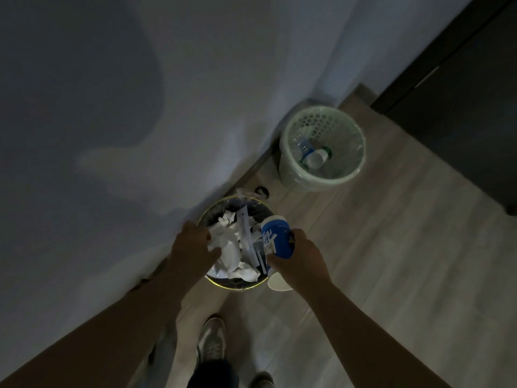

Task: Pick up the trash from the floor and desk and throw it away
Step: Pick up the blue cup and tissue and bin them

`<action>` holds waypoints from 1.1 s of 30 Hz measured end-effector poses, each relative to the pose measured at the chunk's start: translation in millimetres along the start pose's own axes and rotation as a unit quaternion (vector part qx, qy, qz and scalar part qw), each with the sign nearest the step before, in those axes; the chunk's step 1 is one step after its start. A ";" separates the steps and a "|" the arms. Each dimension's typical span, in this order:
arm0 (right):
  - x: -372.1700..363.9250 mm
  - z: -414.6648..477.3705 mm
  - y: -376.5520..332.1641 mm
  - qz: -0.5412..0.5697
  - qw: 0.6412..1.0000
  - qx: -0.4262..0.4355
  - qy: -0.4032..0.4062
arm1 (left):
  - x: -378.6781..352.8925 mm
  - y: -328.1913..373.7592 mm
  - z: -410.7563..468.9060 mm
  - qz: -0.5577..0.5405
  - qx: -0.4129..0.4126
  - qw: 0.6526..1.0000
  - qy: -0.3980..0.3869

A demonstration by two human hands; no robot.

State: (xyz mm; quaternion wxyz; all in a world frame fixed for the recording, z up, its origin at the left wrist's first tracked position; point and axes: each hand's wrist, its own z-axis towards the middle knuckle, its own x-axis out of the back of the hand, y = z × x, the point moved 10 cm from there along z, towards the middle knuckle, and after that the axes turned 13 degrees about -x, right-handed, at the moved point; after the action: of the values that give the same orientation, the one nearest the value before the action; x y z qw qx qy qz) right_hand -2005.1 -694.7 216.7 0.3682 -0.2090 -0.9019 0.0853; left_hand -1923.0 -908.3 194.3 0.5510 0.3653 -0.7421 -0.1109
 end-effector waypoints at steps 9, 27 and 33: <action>-25.4 46.4 21.2 -0.013 1.000 -0.016 -0.005 | -59.2 -10.8 28.6 -0.104 -0.012 0.994 0.005; -72.9 27.4 -28.2 -0.150 0.987 0.044 -0.035 | -44.2 -40.2 -8.5 0.102 -0.059 0.986 -0.115; -33.4 -13.4 -29.5 -0.186 0.979 0.076 -0.028 | -7.5 0.8 -33.4 0.134 -0.078 0.980 -0.124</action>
State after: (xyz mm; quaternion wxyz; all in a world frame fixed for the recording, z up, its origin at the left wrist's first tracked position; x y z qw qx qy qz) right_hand -1983.6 -735.9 214.4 0.3666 -0.0066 -0.9261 0.0892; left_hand -1892.3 -894.8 201.5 0.4912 0.2020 -0.8359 -0.1384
